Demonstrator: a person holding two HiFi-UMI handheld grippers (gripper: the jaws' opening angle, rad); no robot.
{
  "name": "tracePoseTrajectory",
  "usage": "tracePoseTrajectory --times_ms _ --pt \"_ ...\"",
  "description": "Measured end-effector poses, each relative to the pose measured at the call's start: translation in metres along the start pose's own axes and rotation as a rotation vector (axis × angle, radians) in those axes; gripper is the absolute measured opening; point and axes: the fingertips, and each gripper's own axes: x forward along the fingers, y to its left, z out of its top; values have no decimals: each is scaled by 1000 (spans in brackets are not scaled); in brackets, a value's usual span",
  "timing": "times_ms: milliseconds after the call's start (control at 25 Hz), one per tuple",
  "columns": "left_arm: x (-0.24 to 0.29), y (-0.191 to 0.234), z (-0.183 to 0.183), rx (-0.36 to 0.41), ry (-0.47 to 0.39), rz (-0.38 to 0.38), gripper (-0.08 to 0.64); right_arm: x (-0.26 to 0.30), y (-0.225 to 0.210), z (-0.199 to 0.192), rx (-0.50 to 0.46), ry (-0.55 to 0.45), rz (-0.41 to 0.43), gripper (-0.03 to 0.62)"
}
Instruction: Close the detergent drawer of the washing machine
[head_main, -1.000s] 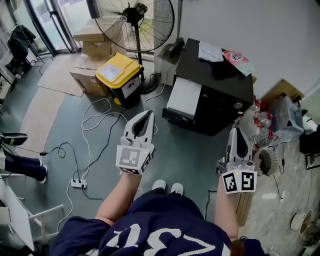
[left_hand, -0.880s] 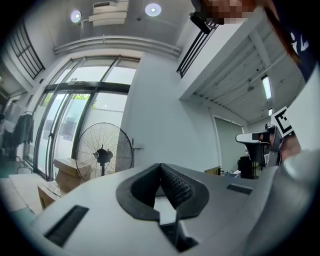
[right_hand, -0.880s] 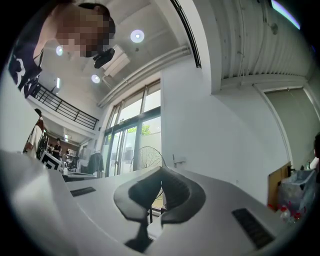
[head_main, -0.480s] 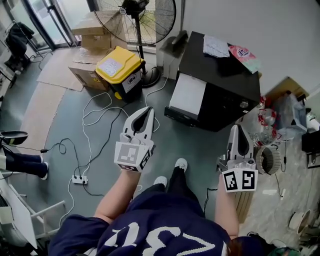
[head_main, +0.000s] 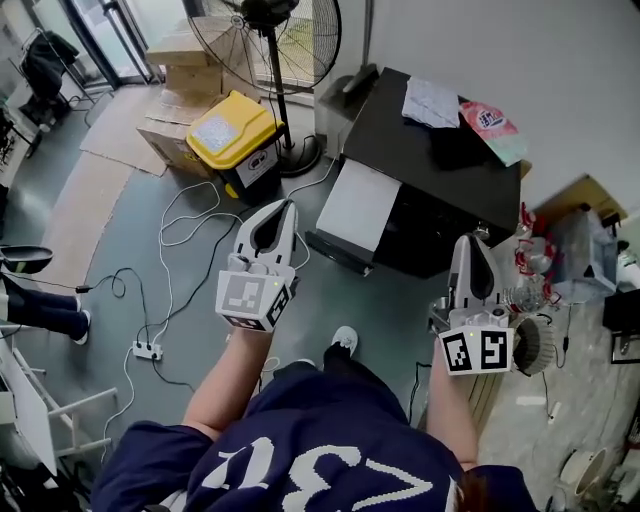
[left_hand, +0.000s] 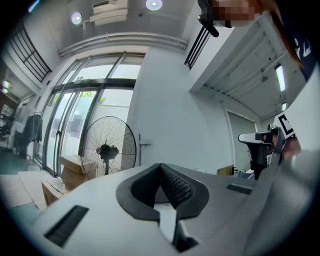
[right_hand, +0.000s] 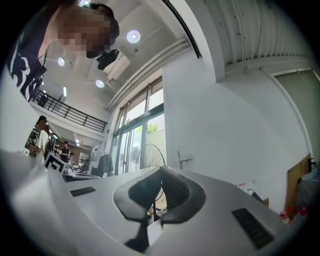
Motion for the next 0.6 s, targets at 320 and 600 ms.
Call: tracePoseTrajectory --times_ms 320,600 --pt "37 -4 -11 -6 19 51 18 34 -46 -12 38 -1 22 15" --pt "63 12 -25 -19 36 41 18 59 -52 -33 54 23 8 15"
